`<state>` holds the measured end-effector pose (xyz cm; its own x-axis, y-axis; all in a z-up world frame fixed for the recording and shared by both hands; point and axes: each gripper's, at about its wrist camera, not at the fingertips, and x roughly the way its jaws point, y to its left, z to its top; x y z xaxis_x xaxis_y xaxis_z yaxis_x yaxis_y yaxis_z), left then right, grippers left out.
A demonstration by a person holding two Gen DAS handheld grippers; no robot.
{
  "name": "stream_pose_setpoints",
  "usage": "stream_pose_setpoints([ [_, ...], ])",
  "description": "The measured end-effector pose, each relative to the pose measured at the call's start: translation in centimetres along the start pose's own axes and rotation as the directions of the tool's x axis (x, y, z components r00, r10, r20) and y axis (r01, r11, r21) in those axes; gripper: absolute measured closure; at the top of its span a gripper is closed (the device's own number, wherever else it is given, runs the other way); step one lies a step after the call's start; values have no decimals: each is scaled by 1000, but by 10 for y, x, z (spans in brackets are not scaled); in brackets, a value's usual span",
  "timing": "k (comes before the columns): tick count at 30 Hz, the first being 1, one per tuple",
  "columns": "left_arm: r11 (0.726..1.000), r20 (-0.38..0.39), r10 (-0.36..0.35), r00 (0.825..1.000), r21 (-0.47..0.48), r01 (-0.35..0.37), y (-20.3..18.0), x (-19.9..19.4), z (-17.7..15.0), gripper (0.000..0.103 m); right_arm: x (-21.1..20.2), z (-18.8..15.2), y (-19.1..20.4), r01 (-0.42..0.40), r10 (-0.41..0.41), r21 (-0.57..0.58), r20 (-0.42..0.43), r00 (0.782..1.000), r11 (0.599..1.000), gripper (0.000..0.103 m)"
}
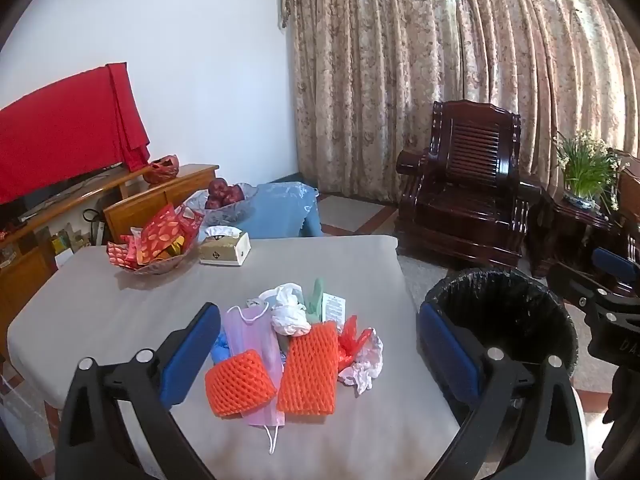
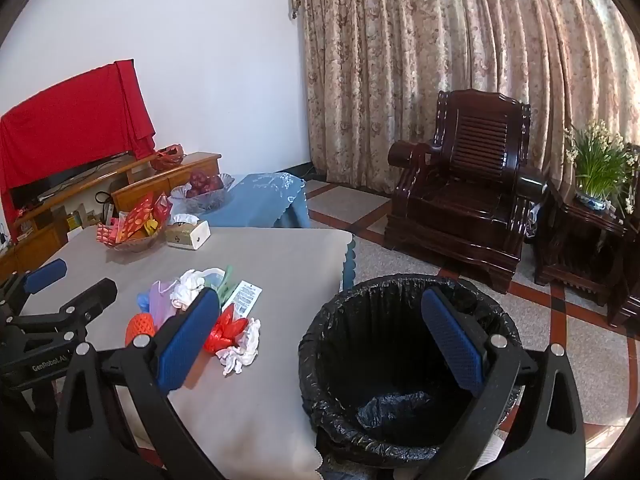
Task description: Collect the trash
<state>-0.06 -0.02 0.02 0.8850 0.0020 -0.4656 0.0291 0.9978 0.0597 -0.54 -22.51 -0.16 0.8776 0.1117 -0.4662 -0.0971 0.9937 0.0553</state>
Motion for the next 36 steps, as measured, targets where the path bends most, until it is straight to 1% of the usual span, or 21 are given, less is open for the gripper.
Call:
stream_pose_setpoints([
  [8,1000,-2,-3,1000,-5,3,0,0,0,6,3,4,5,2,-2,-2,6,1000,1000,5],
  [9,1000,-2,-3,1000,-6,3,2,-2,4,6,-5,2,2,1,-1,-2,10,1000,1000,5],
  [12,1000,-3,-3,1000,-6,3,4,-2,8,6,-5,2,3,1,-1,-2,11,1000,1000,5],
  [16,1000,3,-3,1000,-9,3,4,-2,5,6,-3,4,6,2,-2,-1,6,1000,1000,5],
  [20,1000,2,-4,1000,-10,4,4,-1,5,6,-4,3,-3,-1,1,0,8,1000,1000,5],
  [23,1000,0,-4,1000,-10,4,6,-1,14,6,-4,2,-3,-1,1,-1,7,1000,1000,5],
  [36,1000,0,-4,1000,-10,4,5,0,11,6,-3,2,-2,0,0,-1,6,1000,1000,5],
])
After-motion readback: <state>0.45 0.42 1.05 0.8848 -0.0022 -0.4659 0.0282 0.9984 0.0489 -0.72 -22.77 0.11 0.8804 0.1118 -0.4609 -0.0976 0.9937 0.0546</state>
